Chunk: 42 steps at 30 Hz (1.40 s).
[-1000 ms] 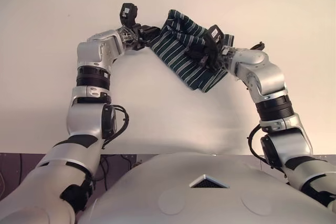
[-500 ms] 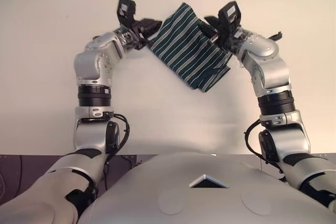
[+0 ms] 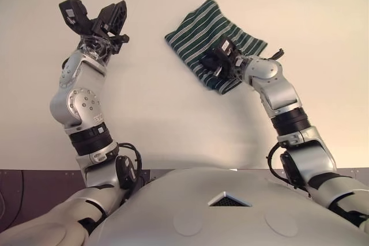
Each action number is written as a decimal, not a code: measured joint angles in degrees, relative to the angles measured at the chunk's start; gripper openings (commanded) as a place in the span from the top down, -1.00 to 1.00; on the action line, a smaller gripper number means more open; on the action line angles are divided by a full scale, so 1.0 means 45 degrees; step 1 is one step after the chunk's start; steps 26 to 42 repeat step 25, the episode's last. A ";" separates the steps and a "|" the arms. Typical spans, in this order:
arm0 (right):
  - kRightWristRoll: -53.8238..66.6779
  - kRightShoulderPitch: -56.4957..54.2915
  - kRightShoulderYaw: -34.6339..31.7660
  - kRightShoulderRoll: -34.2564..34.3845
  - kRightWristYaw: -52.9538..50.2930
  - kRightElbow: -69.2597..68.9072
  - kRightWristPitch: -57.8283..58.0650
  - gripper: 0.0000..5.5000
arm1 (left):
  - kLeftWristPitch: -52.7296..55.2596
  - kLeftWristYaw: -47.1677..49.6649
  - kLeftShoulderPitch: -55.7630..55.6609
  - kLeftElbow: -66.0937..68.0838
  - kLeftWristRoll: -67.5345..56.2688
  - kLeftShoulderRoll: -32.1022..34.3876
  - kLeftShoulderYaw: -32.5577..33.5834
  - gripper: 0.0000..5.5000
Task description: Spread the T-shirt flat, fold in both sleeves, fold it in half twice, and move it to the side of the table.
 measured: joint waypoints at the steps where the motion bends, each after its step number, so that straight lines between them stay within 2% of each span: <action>1: 0.0018 -0.0359 -0.0347 0.0185 -0.0701 0.0639 0.0056 0.55 | -0.0056 0.0035 0.0226 0.0001 0.0011 -0.0059 -0.0029 0.41; 5: 0.0047 -0.2007 -0.1908 -0.0013 -0.2420 0.3655 -0.0543 0.55 | -0.0350 0.0191 0.0566 0.0107 0.0020 -0.0154 -0.0079 0.41; 10: 0.0022 -0.3427 -0.3331 -0.2029 -0.3138 0.7920 -0.2850 0.55 | -0.1147 0.0179 0.1061 0.0581 0.0420 0.0148 -0.0181 0.41; 14: 0.0006 -0.3463 -0.3894 -0.2998 -0.3025 0.9394 -0.4362 0.55 | -0.1701 0.0064 0.1432 0.0800 0.0777 0.0408 -0.0457 0.41; 19: 0.0156 -0.3394 -0.4341 -0.2819 -0.2397 0.9331 -0.5925 0.55 | -0.2123 -0.0038 0.1640 0.0934 0.0963 0.0606 -0.0720 0.41; 24: 0.0225 -0.3427 -0.4828 -0.2129 -0.3807 0.5908 -0.9458 0.55 | -0.2944 -0.0161 0.1726 0.1196 0.1412 0.0740 -0.1236 0.41; 42: 0.0244 -0.3394 -0.4837 -0.1856 -0.3928 0.5268 -0.9532 0.55 | -0.3136 -0.0166 0.1759 0.1192 0.1532 0.0759 -0.1301 0.41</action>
